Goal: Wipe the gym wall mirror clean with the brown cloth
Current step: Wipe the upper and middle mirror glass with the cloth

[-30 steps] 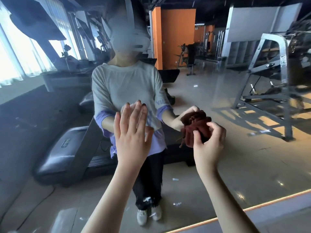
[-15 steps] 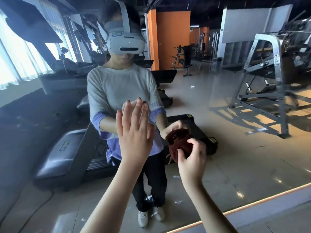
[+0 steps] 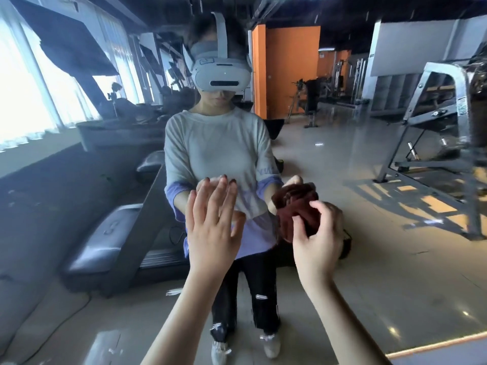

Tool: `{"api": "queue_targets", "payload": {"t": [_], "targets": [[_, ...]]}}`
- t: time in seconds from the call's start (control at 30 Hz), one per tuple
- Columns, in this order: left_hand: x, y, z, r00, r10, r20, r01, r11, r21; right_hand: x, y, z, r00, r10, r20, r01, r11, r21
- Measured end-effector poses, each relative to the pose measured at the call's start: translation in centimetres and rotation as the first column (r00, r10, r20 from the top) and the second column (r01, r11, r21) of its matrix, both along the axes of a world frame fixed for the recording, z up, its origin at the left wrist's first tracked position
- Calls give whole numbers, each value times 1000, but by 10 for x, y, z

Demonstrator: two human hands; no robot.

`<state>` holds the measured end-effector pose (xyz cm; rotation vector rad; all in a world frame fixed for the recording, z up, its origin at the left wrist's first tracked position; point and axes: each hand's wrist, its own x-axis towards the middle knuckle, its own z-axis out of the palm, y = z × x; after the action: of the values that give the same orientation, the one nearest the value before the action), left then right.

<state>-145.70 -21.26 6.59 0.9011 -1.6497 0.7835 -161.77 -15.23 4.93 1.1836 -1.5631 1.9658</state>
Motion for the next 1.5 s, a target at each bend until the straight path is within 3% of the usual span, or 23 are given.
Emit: {"api": "queue_targets", "payload": {"t": [0.1,0.27,0.43,0.6,0.7,0.8,0.9,0.97,1.03,1.13,1.2,1.33,1.4,1.5], "targets": [[-5,4,-2,999,30,-36,-29,999,16,-8,-3,11,998,4,66,-1,999,-44],[-8,6,-2,998,37,-41,-36,999,25,-7,-8,20,976,52,-213,-63,997,-49],[-9,9,0,998,37,-48,-35,999,42,-25,-16,74,993,-67,-102,50,985,-163],[-13,7,2,996,29,-87,-28,1000,6,-14,-21,76,906,-77,-415,20,990,-141],[-17,10,6,994,-8,-110,11,1000,26,-33,-21,95,937,-116,-329,59,982,-179],[-22,9,11,997,-79,-7,79,996,30,-35,-18,99,966,-131,-223,88,977,-193],[-31,3,10,999,-49,-13,49,999,8,-20,-19,85,891,-115,-440,57,988,-143],[-35,2,7,999,-19,-32,19,1000,-8,-24,-20,84,854,-114,-508,55,990,-131],[-34,2,6,999,-10,-33,10,1000,-15,-41,-20,87,884,-168,-436,105,981,-164],[-35,3,7,999,-5,-35,4,1000,-8,-59,-17,88,959,-210,-191,181,971,-158],[-38,5,6,999,12,-50,-12,1000,1,-51,-16,77,950,-220,-224,194,972,-131],[-38,5,7,999,6,-51,-6,1000,8,-31,-17,63,873,-150,-464,113,988,-106],[-36,6,9,999,-5,-50,5,1000,6,-37,-20,80,877,-157,-454,101,984,-145],[-34,8,17,997,-5,-76,5,1000,7,-51,-24,117,932,-193,-307,136,971,-196]]}}
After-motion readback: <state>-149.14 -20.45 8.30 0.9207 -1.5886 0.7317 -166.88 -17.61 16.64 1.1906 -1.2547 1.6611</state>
